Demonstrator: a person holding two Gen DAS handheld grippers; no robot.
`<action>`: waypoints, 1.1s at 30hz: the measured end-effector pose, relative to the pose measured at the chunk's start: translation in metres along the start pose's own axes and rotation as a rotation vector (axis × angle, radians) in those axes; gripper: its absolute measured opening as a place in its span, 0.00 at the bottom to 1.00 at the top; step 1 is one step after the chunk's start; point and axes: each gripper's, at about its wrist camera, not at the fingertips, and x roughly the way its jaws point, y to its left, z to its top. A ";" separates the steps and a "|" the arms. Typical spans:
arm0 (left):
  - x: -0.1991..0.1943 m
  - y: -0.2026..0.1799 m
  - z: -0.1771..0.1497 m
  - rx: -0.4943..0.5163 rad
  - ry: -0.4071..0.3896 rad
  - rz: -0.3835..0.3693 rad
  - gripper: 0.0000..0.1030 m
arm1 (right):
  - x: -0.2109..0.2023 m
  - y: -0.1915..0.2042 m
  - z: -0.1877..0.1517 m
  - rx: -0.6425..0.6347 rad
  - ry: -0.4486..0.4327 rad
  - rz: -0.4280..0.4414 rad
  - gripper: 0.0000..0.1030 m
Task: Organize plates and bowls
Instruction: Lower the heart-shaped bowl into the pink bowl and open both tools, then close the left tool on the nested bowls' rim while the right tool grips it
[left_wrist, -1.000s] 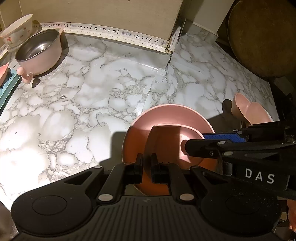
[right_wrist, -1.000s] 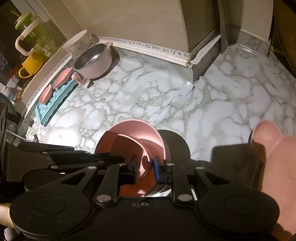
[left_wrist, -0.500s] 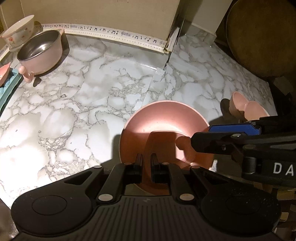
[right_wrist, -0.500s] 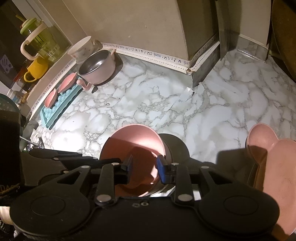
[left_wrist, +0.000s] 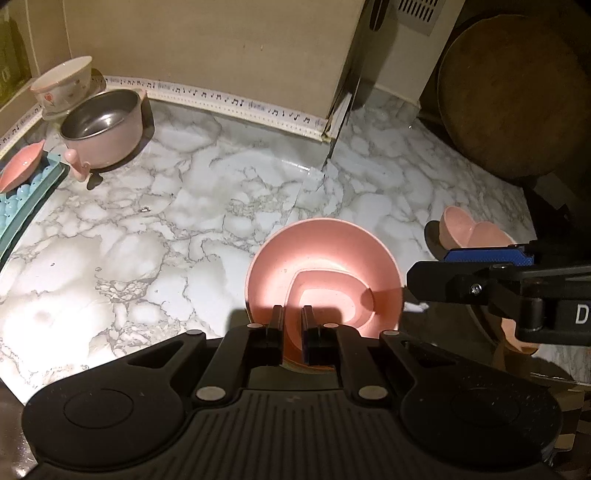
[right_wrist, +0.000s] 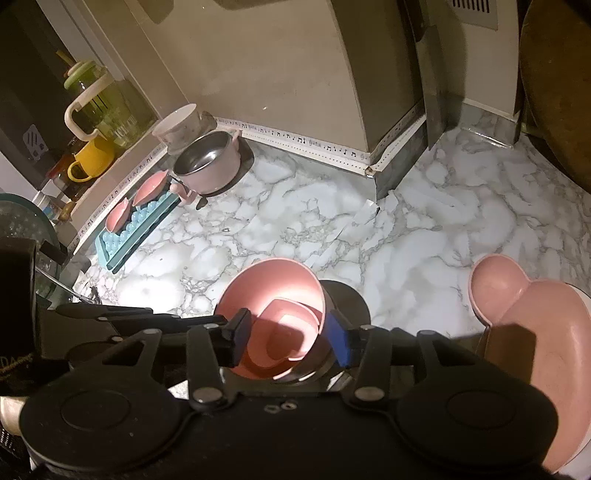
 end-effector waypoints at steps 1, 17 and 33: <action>-0.003 0.000 -0.001 -0.005 -0.009 -0.001 0.08 | -0.002 0.000 -0.001 0.001 -0.007 0.001 0.46; -0.040 -0.007 -0.028 -0.016 -0.169 -0.003 0.59 | -0.032 0.004 -0.028 -0.052 -0.135 0.031 0.79; -0.025 0.006 -0.037 -0.103 -0.157 0.036 0.74 | -0.023 0.000 -0.034 -0.010 -0.120 -0.007 0.99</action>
